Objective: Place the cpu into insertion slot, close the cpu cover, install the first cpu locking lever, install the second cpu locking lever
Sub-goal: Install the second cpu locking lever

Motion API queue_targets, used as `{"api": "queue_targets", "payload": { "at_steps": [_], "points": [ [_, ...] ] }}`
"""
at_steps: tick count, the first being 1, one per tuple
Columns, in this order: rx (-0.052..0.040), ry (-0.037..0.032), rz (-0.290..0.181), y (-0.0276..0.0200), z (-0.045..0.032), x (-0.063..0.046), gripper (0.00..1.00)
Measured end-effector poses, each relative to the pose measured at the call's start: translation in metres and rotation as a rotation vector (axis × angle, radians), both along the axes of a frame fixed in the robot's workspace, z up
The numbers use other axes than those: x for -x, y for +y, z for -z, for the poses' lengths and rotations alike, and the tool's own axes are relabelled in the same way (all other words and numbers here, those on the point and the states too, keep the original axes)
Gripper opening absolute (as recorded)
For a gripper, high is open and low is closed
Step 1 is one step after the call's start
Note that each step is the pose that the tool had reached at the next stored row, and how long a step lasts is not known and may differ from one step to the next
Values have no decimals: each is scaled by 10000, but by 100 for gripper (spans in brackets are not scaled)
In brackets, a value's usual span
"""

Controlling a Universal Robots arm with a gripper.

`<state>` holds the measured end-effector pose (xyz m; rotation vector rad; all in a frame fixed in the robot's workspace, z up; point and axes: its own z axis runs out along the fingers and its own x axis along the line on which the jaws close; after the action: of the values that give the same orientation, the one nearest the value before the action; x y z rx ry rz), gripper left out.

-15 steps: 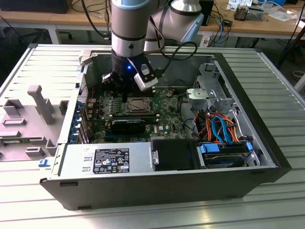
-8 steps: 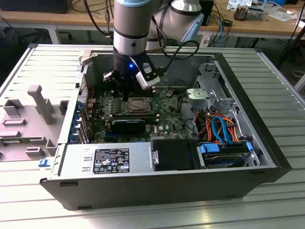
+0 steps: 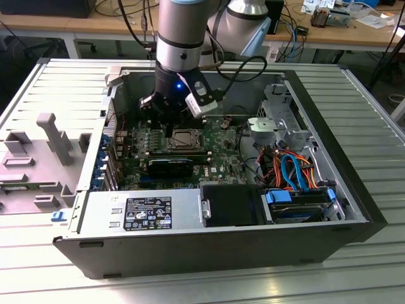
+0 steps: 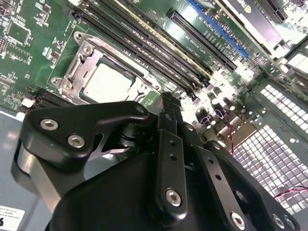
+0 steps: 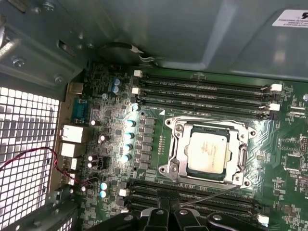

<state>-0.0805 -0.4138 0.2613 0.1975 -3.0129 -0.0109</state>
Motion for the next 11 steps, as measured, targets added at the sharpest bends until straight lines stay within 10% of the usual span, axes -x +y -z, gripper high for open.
{"api": "queue_targets", "payload": {
  "at_steps": [11],
  "points": [
    [78,197,1,-17,109,-11,11]
  ]
}}
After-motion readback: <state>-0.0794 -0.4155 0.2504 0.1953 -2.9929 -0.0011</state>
